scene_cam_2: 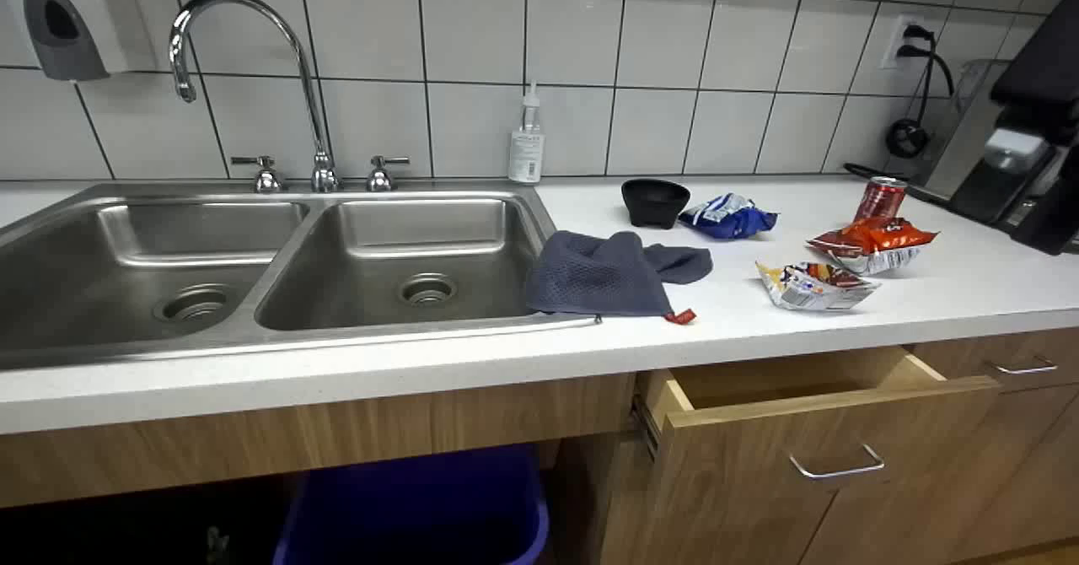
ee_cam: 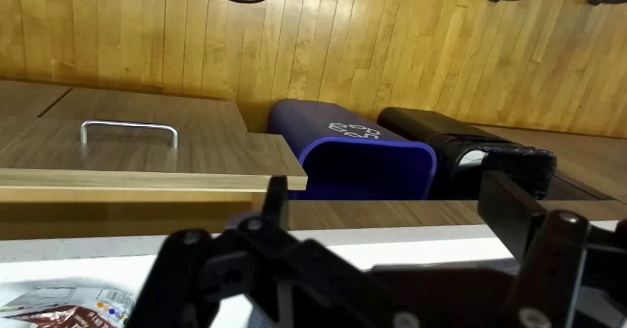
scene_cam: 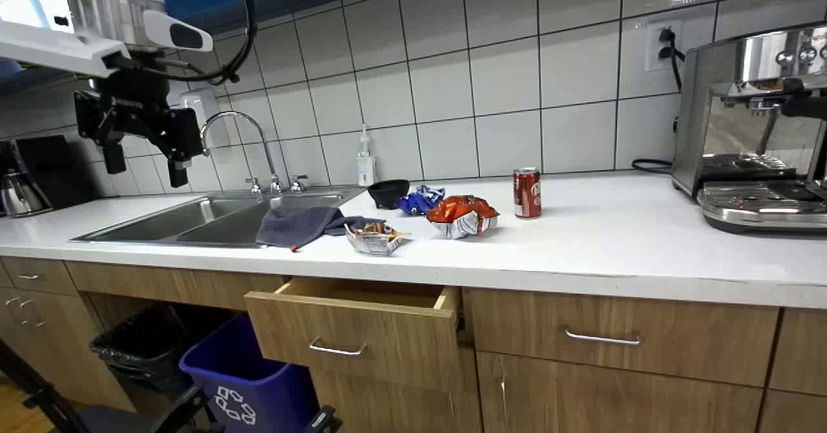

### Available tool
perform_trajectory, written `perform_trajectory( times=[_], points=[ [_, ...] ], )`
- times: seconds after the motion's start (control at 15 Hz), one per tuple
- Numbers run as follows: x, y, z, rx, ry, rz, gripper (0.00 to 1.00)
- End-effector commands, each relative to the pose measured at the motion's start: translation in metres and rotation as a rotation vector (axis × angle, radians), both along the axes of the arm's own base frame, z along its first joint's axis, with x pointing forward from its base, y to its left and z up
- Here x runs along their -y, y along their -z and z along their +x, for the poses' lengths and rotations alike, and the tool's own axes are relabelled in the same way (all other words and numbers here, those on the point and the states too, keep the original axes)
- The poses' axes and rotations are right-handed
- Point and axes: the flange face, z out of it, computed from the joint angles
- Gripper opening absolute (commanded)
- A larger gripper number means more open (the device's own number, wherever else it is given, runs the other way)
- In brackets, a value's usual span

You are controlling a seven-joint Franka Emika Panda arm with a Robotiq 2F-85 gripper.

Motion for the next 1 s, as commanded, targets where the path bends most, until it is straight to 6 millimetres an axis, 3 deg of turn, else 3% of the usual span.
perform_trajectory(
  times=[0.0, 0.93],
  points=[
    [0.0000, -0.0004, 0.0004, -0.003, 0.000, -0.001, 1.00],
    [0.0012, 0.0004, 0.0063, 0.009, 0.028, -0.014, 1.00]
  ],
)
